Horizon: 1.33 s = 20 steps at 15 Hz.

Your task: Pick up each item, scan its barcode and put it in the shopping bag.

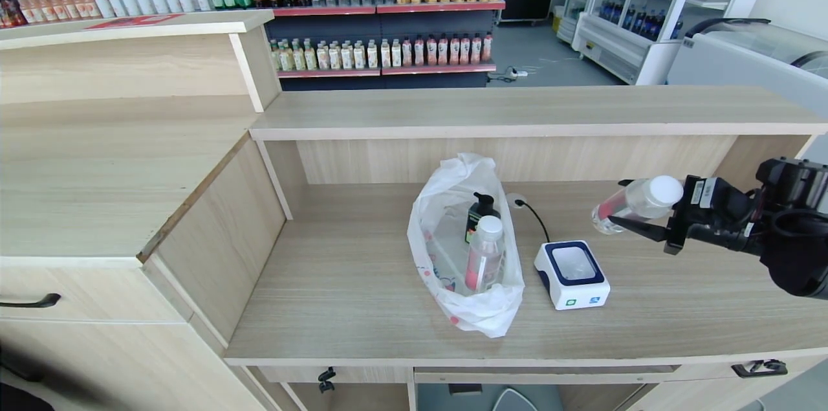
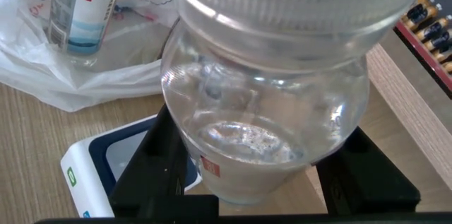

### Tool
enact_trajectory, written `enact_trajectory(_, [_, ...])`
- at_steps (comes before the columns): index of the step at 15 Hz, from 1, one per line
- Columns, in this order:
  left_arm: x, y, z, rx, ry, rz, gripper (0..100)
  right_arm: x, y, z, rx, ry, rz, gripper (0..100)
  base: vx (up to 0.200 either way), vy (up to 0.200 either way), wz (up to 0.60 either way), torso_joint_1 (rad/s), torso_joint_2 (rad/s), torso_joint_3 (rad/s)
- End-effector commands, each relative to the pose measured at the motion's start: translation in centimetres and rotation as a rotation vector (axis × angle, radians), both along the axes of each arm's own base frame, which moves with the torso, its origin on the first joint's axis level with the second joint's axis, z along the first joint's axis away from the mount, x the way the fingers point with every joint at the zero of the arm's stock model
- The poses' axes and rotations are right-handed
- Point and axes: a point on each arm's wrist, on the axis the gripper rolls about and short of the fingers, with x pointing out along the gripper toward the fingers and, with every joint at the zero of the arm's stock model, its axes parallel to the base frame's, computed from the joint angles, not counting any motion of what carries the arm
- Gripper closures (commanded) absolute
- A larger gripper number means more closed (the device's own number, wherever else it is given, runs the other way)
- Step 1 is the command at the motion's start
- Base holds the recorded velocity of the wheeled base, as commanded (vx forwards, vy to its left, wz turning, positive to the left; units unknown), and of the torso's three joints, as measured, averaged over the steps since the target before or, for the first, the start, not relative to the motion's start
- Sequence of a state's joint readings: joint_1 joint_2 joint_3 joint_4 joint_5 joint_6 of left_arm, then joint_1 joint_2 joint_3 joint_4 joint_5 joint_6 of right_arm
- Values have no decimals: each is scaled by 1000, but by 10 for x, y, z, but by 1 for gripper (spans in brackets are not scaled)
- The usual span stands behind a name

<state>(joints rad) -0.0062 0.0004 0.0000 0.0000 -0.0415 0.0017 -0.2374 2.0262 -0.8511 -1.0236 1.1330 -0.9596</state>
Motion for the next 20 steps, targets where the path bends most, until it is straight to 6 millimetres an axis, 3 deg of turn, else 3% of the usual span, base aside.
enact_trajectory(1, [0,0,0,0,1,0,0,-8,1,18,25,8,-14,100,0,0,0,0,0,0])
enact_trajectory(2, [0,0,0,0,1,0,0,-16,-1,34,72,51,-41,100,0,0,0,0,0,0])
enact_trajectory(4, [0,0,0,0,1,0,0,-54,-17,70,241,219,-201,100,0,0,0,0,0,0])
enact_trajectory(6, [0,0,0,0,1,0,0,-92,-33,94,436,345,-415,100,0,0,0,0,0,0])
enact_trajectory(9, [0,0,0,0,1,0,0,-114,-51,86,520,342,-715,100,0,0,0,0,0,0])
enact_trajectory(11, [0,0,0,0,1,0,0,-111,-55,84,533,305,-881,100,0,0,0,0,0,0])
enact_trajectory(13, [0,0,0,0,1,0,0,-107,-46,83,543,255,-1085,100,0,0,0,0,0,0])
enact_trajectory(16, [0,0,0,0,1,0,0,-105,-36,85,563,248,-1085,100,0,0,0,0,0,0])
enact_trajectory(20, [0,0,0,0,1,0,0,-98,-21,86,601,261,-1018,100,0,0,450,-1,-2,3])
